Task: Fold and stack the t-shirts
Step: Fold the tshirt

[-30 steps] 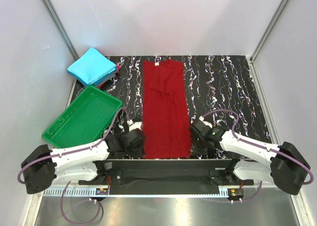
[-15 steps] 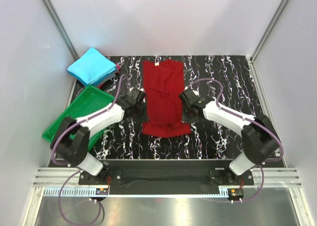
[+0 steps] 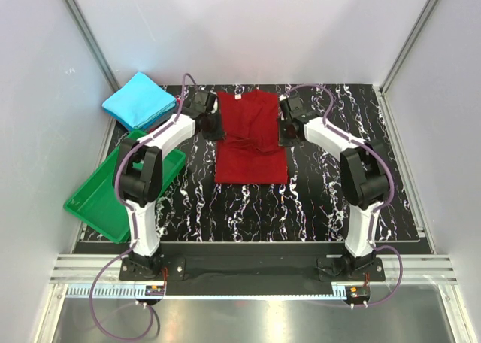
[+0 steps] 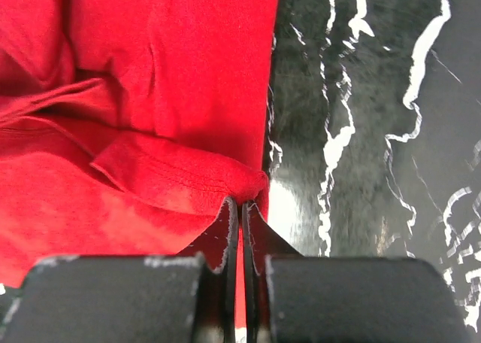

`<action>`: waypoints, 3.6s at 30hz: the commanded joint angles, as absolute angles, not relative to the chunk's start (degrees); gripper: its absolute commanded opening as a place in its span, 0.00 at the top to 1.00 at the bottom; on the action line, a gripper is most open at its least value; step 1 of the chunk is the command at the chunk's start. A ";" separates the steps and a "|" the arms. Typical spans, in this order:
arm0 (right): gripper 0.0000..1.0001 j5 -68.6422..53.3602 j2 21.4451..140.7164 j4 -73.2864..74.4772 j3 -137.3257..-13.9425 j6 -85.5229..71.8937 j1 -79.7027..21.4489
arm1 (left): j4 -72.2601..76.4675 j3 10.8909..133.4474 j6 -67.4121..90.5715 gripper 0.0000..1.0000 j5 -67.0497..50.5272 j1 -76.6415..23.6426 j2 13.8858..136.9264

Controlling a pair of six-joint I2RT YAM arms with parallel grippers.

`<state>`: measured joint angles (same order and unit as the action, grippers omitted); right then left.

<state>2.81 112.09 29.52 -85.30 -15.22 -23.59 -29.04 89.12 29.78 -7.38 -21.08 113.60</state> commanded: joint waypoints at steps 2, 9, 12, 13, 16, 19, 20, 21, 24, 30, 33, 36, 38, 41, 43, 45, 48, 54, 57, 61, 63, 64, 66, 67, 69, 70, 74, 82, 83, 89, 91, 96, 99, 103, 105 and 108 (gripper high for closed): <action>1.00 0.44 113.47 26.89 -90.17 -11.43 -23.38 | -30.06 91.67 28.21 1.00 -7.56 -19.07 114.69; 1.00 0.18 114.52 26.10 -92.63 -10.02 -22.06 | -29.80 94.57 28.91 1.00 -8.96 -17.14 116.72; 1.00 0.09 113.65 25.93 -93.34 -9.84 -22.15 | -28.83 93.43 29.00 1.00 -8.88 -16.96 115.23; 1.00 0.17 113.56 25.75 -93.43 -9.76 -22.15 | -28.48 93.34 28.83 1.00 -8.79 -16.79 114.88; 1.00 0.09 114.60 25.66 -94.92 -9.84 -21.89 | -28.39 94.83 29.18 1.00 -10.45 -16.09 116.27; 1.00 -1.76 116.89 25.58 -97.46 -9.49 -21.45 | -28.30 96.24 29.44 1.00 -11.69 -15.47 118.03; 1.00 -1.93 117.42 25.58 -97.91 -9.49 -21.36 | -28.21 96.50 29.44 1.00 -11.60 -15.29 118.30; 1.00 -2.02 118.38 25.58 -98.26 -9.41 -21.18 | -28.13 96.85 29.53 1.00 -11.69 -15.12 119.00; 1.00 -2.28 120.57 25.66 -99.58 -9.58 -20.57 | -27.95 97.91 29.44 1.00 -11.77 -14.51 120.49; 0.96 -1.76 123.92 25.66 -103.09 -8.70 -19.78 | -27.77 101.07 29.44 0.85 -12.75 -14.06 123.92; 0.71 -1.06 124.63 26.80 -105.63 -8.44 -19.34 | -27.95 101.69 29.01 0.74 -11.61 -13.54 123.58; 0.61 1.30 123.23 30.22 -106.96 -9.05 -19.25 | -27.95 100.29 27.60 0.68 -7.67 -13.71 119.73; 0.65 1.32 121.47 30.67 -105.21 -11.15 -19.16 | -27.86 98.27 26.29 0.67 -3.19 -15.02 117.17; 0.73 -2.45 118.92 29.27 -100.21 -15.99 -19.34 | -27.08 92.83 26.89 0.67 3.78 -17.84 113.12; 0.79 -4.56 117.60 25.68 -96.00 -17.58 -19.95 | -25.85 89.66 27.86 0.71 1.24 -18.98 112.41; 0.83 -4.66 117.07 23.74 -94.23 -18.37 -20.21 | -25.32 87.89 28.39 0.80 0.35 -20.03 113.28; 0.85 -5.80 117.60 22.07 -92.64 -18.54 -20.21 | -25.05 87.98 28.04 0.82 -1.58 -20.74 115.83; 0.85 -7.65 120.05 19.16 -92.72 -18.63 -20.21 | -25.05 91.31 27.25 0.82 -0.18 -20.74 119.61; 0.85 -6.95 121.90 18.64 -93.95 -18.72 -20.30 | -25.14 94.47 26.63 0.82 1.93 -20.57 122.07; 0.85 -6.50 124.54 18.81 -95.97 -18.72 -20.30 | -26.19 98.17 26.46 0.82 1.41 -19.87 125.15; 0.85 -5.46 125.51 18.81 -96.68 -18.63 -20.21 | -26.28 100.01 26.28 0.82 1.41 -19.34 126.38; 0.85 -4.93 125.77 18.81 -97.38 -18.55 -20.13 | -26.19 100.89 26.11 0.82 1.41 -19.07 127.00; 0.85 -3.18 126.04 18.72 -98.69 -18.63 -19.43 | -26.19 103.79 26.02 0.82 1.06 -18.20 128.14; 0.85 -2.73 126.12 18.72 -99.14 -18.89 -19.08 | -26.28 104.84 26.02 0.81 0.97 -17.93 128.58; 0.84 -2.81 126.74 18.81 -100.80 -19.95 -18.20 | -26.37 108.36 25.66 0.80 0.44 -17.23 130.86; 0.83 -3.16 127.09 18.81 -101.42 -20.13 -17.50 | -26.63 109.50 25.58 0.80 0.35 -16.88 131.74; 0.81 -4.48 128.14 18.89 -103.18 -19.95 -16.87 | -27.77 113.20 25.75 0.80 -2.90 -15.38 134.38; 0.69 -4.92 124.90 24.07 -103.01 -20.39 -16.17 | -29.35 110.92 23.29 0.75 -3.95 -15.47 125.96; 0.65 -5.18 123.41 27.65 -103.01 -20.83 -16.17 | -29.96 110.13 22.94 0.75 -4.13 -15.56 123.08; 0.52 -5.79 110.42 31.38 -89.14 -29.16 -16.17 | -32.43 96.18 21.27 0.69 -2.56 -19.58 107.27; 0.48 -6.94 106.20 31.20 -82.55 -32.41 -16.17 | -32.43 88.56 21.36 0.62 -1.67 -22.04 101.72; 0.38 -11.68 99.94 27.43 -70.26 -37.52 -16.26 | -30.60 75.52 24.43 0.56 -3.77 -25.66 94.76; 0.36 -11.95 98.09 24.61 -66.20 -39.98 -16.26 | -26.73 66.74 26.89 0.56 -6.67 -25.84 92.12; 0.37 -13.62 97.39 20.49 -61.80 -43.58 -16.43 | -22.68 61.10 29.70 0.56 -8.79 -25.84 91.84; 0.37 -14.24 97.91 18.11 -59.95 -44.82 -17.05 | -21.28 59.68 31.20 0.56 -8.44 -25.84 92.28; 0.39 -15.03 98.44 13.03 -56.61 -47.28 -17.58 | -18.81 56.44 32.95 0.56 -7.30 -25.84 92.99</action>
